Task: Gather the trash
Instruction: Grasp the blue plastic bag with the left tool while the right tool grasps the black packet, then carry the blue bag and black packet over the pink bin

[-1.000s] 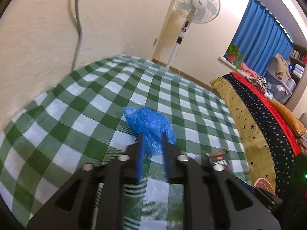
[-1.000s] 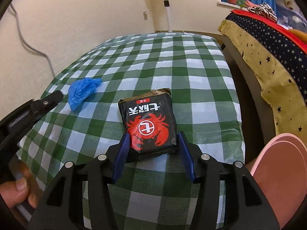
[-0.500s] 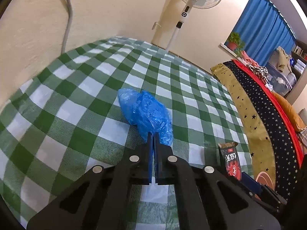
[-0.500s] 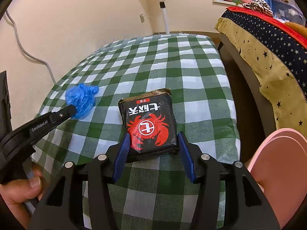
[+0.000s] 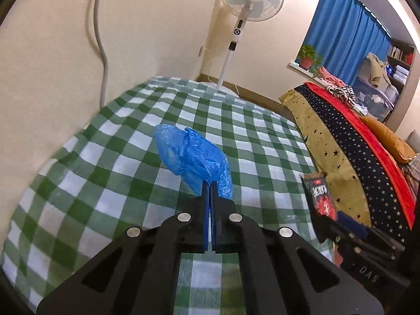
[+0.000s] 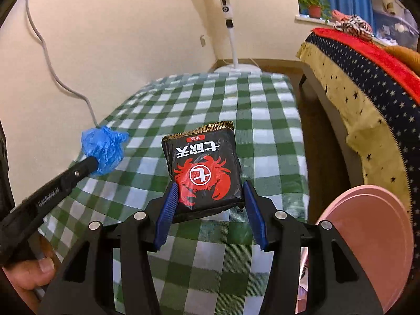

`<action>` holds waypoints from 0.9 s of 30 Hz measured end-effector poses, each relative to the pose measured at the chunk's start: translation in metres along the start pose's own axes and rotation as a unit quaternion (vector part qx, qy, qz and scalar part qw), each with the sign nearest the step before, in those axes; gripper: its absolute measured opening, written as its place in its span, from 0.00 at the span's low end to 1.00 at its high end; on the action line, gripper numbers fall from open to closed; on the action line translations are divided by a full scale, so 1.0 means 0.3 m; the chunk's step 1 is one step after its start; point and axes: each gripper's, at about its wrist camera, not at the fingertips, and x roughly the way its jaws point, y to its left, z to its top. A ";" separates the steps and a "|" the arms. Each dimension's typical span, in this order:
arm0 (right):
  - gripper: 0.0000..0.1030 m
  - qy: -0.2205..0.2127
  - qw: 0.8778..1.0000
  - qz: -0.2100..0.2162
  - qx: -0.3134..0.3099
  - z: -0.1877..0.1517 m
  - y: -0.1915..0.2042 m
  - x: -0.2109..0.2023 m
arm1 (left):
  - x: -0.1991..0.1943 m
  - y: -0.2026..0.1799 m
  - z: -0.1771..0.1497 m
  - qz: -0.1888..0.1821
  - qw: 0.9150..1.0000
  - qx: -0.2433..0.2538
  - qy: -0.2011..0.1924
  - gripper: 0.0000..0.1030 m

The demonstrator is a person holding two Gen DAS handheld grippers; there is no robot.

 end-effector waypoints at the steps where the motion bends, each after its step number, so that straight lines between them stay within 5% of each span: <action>1: 0.49 -0.004 1.000 0.001 0.002 0.003 0.002 -0.022 | -0.022 -0.007 0.000 0.000 1.000 0.005 -0.003 0.01; 27: 0.49 -0.050 0.998 -0.027 0.001 -0.086 -0.042 -0.429 | -0.399 -0.123 -0.145 -0.031 0.996 0.073 -0.051 0.01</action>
